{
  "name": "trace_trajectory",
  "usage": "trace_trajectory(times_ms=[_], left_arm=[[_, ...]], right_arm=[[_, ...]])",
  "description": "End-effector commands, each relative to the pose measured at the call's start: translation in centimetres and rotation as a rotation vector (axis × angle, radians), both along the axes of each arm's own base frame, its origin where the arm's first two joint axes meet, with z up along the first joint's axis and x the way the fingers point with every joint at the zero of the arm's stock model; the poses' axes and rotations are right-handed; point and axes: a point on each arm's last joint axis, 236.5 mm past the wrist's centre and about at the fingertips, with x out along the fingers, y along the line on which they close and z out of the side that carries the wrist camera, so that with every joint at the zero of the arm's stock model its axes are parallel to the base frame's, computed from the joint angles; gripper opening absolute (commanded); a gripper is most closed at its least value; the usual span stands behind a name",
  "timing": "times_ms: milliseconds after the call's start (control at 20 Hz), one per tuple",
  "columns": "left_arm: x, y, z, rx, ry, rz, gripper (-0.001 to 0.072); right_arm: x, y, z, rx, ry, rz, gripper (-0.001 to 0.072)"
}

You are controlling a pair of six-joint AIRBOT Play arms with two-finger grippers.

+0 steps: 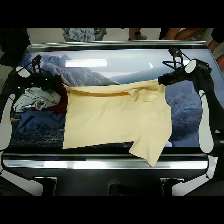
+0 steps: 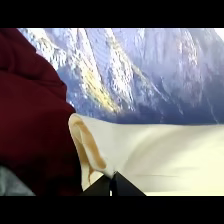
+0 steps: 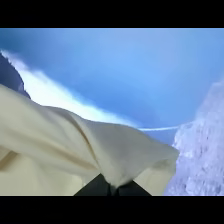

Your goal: Fold the shirts.

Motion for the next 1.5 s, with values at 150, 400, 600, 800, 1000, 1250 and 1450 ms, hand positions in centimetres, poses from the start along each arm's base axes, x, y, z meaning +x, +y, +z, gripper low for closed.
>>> trace_trajectory(times_ms=[150,400,600,800,1000,1250,1450], left_arm=[[-4.5,-0.9,-2.3,-0.045,0.211,-0.103,0.0029],[-11.2,-2.3,-5.9,-0.071,0.492,-0.218,0.0029],[-13.6,-3.2,-8.2,-0.09,0.593,-0.224,0.0029],[-13.9,-3.3,-8.5,-0.086,0.612,-0.211,0.0029],[-14.0,-3.7,-7.0,-0.126,0.619,-0.211,0.0483],[-17.0,-1.0,-2.8,-0.036,0.615,-0.214,0.0457],[-26.3,-1.9,-6.1,-0.035,0.685,-0.195,0.0454]], right_arm=[[-5.9,-3.8,-3.2,-0.225,0.27,0.124,0.0039],[-12.2,-3.2,-7.4,-0.191,0.544,0.188,0.0039],[-13.9,-2.3,-10.1,-0.142,0.661,0.211,0.0039],[-14.0,-2.4,-10.4,-0.142,0.669,0.207,0.004],[-13.9,-2.8,-8.6,-0.159,0.648,0.186,0.0314],[-19.2,-5.4,-3.2,0.045,0.729,0.124,0.0489],[-23.0,-8.2,-3.1,0.108,0.757,0.025,0.0508]])
